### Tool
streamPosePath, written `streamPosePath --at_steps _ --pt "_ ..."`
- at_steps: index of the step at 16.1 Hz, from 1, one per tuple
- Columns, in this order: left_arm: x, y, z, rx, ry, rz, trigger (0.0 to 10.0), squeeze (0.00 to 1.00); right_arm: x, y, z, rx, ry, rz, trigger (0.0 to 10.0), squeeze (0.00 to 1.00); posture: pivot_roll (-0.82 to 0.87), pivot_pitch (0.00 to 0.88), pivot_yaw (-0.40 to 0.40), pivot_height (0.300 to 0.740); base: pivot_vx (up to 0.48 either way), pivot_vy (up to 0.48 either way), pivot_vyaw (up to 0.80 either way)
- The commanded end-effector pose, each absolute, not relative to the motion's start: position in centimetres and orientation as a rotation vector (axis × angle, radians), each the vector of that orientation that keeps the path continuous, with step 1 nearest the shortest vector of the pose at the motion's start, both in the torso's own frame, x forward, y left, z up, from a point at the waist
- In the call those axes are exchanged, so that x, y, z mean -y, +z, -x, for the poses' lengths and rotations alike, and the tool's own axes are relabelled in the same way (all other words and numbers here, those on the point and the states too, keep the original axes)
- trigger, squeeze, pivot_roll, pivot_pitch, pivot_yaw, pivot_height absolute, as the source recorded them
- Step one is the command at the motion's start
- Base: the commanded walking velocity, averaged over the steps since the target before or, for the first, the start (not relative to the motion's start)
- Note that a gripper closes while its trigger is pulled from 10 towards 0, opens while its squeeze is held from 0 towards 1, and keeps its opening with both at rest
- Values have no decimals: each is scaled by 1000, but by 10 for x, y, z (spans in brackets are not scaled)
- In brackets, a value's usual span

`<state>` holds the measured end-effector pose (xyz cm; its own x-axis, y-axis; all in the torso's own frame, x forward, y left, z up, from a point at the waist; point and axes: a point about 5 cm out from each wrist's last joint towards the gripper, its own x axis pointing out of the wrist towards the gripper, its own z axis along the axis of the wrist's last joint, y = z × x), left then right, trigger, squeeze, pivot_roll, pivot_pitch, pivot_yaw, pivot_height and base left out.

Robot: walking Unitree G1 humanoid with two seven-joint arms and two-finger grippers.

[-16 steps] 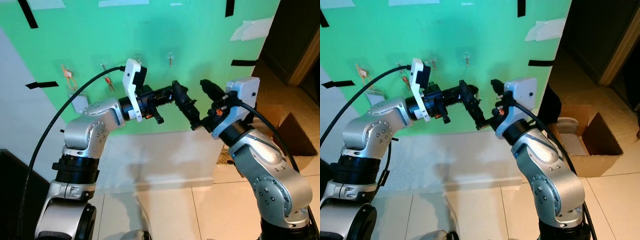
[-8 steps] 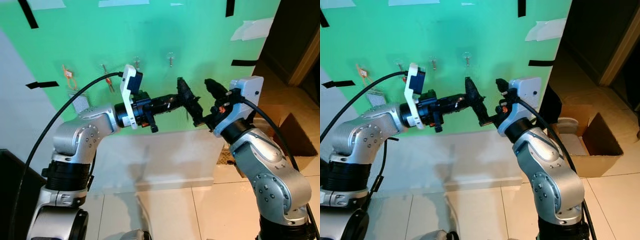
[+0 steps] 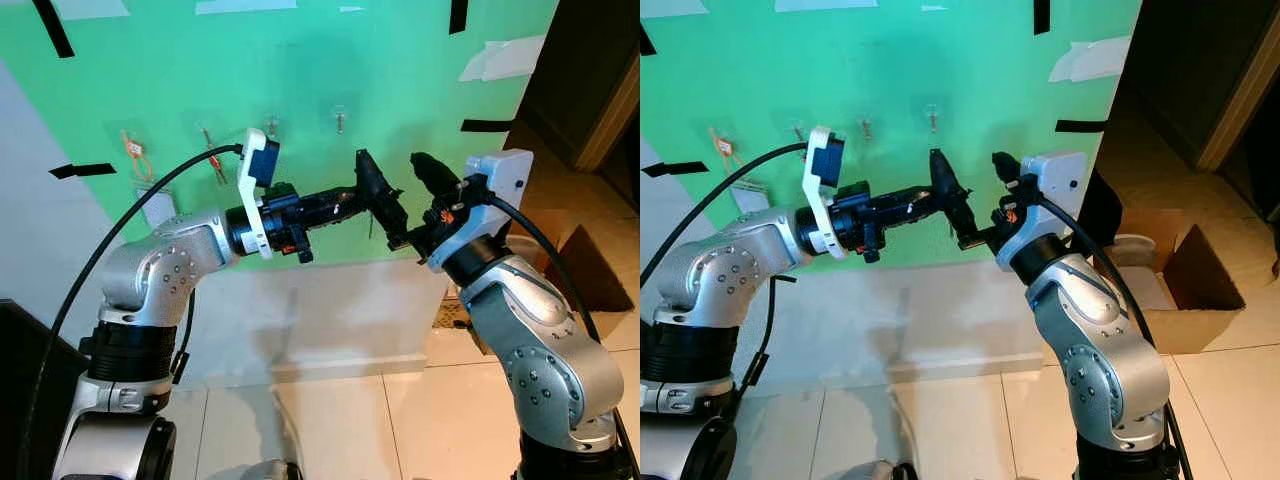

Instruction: Hang keys on a hook

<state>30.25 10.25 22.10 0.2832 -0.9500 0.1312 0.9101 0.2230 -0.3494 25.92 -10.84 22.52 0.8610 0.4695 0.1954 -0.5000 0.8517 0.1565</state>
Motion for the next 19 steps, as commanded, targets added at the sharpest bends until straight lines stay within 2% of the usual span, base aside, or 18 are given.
streamPosePath --at_steps 1,5,10,13,15,19 --pt "-101 241 -295 -38 -1369 388 10000 0 114 213 -264 84 447 -195 10000 0 -150 0 99 740 0 0 0" --pt "-105 245 -288 -48 -1420 407 10000 0 130 205 -272 52 302 -221 10000 0 -148 0 101 740 0 0 0" --pt "-121 245 -294 -56 -1353 383 10000 0 162 194 -278 27 74 -300 10000 0 -140 0 99 740 0 0 0" --pt "-133 243 -306 -49 -1251 323 10000 0 171 182 -275 -21 17 -266 10000 0 -140 0 101 740 0 0 0" --pt "-139 239 -325 -61 -1108 270 10000 0 173 173 -272 -65 6 -205 10000 0 -139 0 103 740 0 0 0" --pt "-139 228 -355 -87 -927 234 10000 0 161 166 -265 -102 53 -179 10000 0 -136 0 114 740 0 0 0"
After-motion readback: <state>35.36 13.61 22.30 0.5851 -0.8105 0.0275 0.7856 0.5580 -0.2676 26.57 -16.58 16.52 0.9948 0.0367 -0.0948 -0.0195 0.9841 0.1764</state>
